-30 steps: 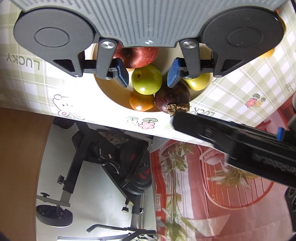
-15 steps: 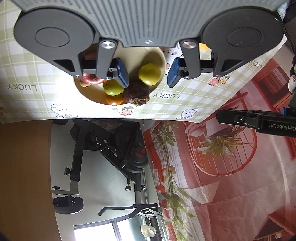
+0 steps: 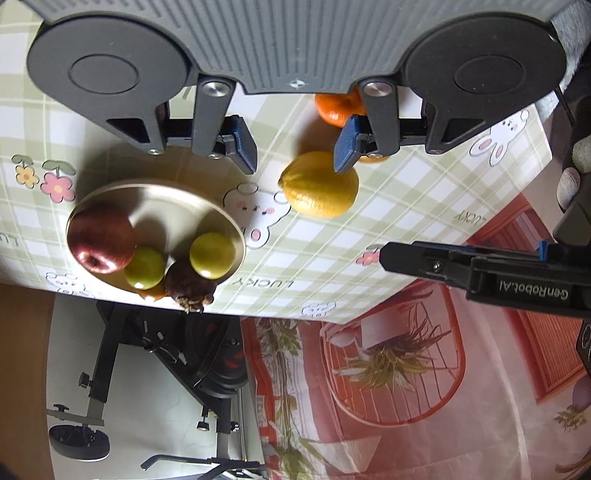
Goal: Organize fruits
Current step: 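Move the left tool to the small tangerine on the table, then close the left tool on the tangerine, then carry the tangerine onto the plate and open the left tool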
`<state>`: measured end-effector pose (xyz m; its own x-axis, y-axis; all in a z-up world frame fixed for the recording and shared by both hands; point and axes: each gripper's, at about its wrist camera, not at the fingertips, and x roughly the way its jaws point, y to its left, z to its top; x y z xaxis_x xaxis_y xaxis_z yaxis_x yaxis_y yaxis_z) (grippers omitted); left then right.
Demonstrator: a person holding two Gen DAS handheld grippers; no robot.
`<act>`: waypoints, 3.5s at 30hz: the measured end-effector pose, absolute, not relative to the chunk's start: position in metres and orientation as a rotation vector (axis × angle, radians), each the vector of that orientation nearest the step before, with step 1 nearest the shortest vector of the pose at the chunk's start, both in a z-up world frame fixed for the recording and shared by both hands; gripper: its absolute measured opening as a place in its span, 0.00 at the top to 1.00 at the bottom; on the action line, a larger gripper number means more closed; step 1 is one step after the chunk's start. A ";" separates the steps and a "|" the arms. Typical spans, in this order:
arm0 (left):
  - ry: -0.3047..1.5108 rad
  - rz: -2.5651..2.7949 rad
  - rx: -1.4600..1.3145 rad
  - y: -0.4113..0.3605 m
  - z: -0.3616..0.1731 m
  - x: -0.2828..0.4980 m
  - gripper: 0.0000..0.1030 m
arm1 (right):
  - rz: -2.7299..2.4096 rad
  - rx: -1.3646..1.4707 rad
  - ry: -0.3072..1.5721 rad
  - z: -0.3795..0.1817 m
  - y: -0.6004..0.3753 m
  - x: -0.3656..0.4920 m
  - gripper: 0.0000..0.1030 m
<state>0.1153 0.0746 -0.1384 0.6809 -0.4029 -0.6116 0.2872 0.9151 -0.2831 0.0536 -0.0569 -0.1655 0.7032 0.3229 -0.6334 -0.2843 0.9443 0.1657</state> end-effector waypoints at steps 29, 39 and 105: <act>0.768 -0.457 -0.070 0.043 -0.174 0.086 0.54 | 0.429 -0.017 0.749 -0.203 -0.046 0.035 0.61; 0.805 -0.549 -0.036 0.015 -0.185 0.080 0.56 | 0.410 -0.028 0.721 -0.203 -0.057 0.026 0.61; 0.704 -0.606 -0.077 -0.067 -0.115 0.222 0.66 | 0.332 0.009 0.544 -0.115 -0.135 0.154 0.62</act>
